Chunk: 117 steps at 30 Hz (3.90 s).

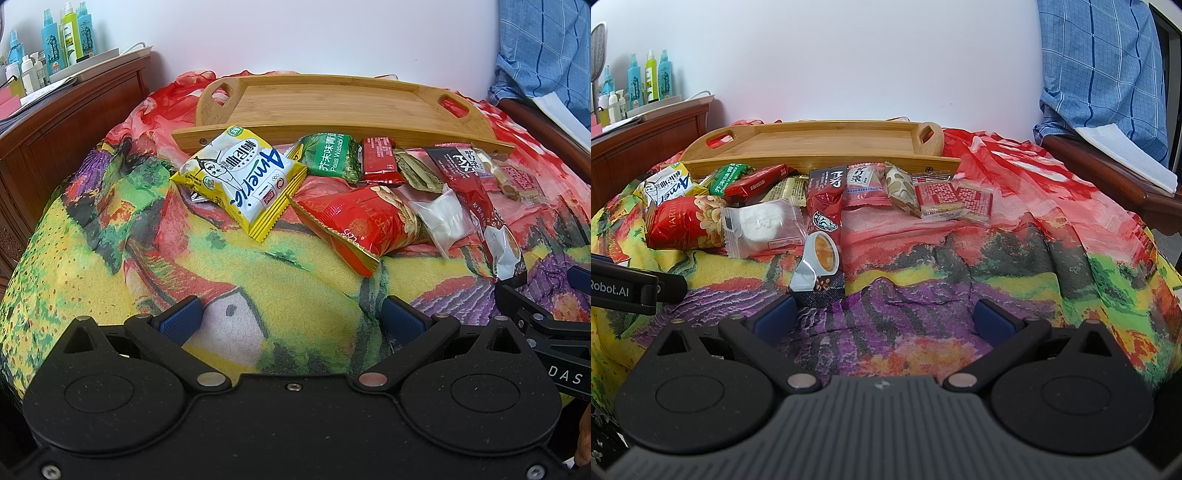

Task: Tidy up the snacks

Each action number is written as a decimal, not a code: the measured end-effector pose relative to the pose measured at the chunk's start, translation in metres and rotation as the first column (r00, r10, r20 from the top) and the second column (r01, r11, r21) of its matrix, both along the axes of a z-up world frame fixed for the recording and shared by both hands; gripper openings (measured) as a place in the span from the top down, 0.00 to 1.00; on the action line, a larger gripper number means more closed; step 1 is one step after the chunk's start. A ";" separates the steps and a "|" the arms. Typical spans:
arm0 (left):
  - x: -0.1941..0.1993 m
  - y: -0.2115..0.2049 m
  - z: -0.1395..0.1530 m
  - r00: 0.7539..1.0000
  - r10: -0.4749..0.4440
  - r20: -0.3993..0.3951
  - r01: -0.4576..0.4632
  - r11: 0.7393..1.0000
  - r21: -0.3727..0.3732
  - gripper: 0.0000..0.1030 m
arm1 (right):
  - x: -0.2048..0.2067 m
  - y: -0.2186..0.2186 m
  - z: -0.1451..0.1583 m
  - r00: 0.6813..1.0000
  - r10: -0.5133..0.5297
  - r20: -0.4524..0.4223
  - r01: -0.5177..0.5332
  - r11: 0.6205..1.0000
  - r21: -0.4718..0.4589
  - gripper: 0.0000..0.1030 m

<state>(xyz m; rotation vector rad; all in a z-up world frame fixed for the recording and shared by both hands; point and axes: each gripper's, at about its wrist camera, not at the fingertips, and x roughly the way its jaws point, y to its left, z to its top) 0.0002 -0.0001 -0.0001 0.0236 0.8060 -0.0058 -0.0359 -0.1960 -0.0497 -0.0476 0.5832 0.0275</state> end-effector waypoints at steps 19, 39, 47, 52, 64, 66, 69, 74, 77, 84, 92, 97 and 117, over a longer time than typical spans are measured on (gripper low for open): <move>0.000 0.000 0.000 1.000 0.000 0.000 0.000 1.000 0.000 0.00 | 0.000 0.000 0.000 1.000 0.000 0.000 0.000 1.000 0.000 0.00; 0.000 0.000 0.000 1.000 0.000 0.002 0.000 1.000 0.001 0.00 | -0.001 0.000 0.000 1.000 0.000 0.001 0.000 1.000 0.000 0.00; -0.001 0.000 -0.001 1.000 0.000 0.014 0.000 1.000 0.002 0.00 | -0.001 0.000 0.000 1.000 0.000 0.002 0.000 1.000 -0.001 0.00; -0.004 0.001 -0.001 0.999 -0.014 0.033 0.014 1.000 0.003 0.00 | 0.000 0.000 0.000 1.000 0.007 0.012 -0.007 1.000 -0.001 0.00; -0.006 0.010 0.020 0.999 -0.021 0.051 0.023 0.999 -0.045 0.18 | -0.001 -0.002 0.012 0.999 0.032 0.008 -0.032 0.999 0.010 0.09; -0.008 0.010 0.029 0.997 -0.038 0.073 0.041 0.998 -0.041 0.25 | -0.002 -0.002 0.015 0.999 0.037 0.021 -0.038 0.999 0.010 0.13; -0.011 0.008 0.044 0.990 -0.063 0.125 0.068 0.997 -0.035 0.36 | -0.005 -0.003 0.024 0.997 0.046 0.054 -0.048 0.998 0.036 0.22; -0.007 0.001 0.058 0.974 -0.120 0.195 0.127 0.992 -0.026 0.36 | 0.005 -0.001 0.035 0.996 0.066 0.061 -0.071 0.995 0.072 0.44; -0.001 -0.009 0.057 0.968 -0.154 0.198 0.156 0.988 0.008 0.36 | 0.013 0.005 0.037 0.994 0.095 0.056 -0.099 0.993 0.069 0.55; 0.011 -0.021 0.044 0.966 -0.208 0.156 0.205 0.978 0.037 0.46 | 0.027 0.016 0.034 0.991 0.129 0.036 -0.131 0.990 0.055 0.65; 0.007 -0.021 0.038 0.951 -0.261 0.168 0.254 0.965 0.064 0.43 | 0.036 0.020 0.027 0.989 0.146 0.012 -0.146 0.988 0.055 0.66; 0.007 -0.028 0.032 0.944 -0.284 0.167 0.272 0.958 0.090 0.28 | 0.037 0.020 0.023 0.988 0.156 0.007 -0.156 0.986 0.059 0.66; -0.005 -0.021 0.038 0.926 -0.348 0.145 0.337 0.937 0.091 0.47 | 0.027 0.005 0.024 0.993 0.116 0.032 -0.118 0.991 0.061 0.75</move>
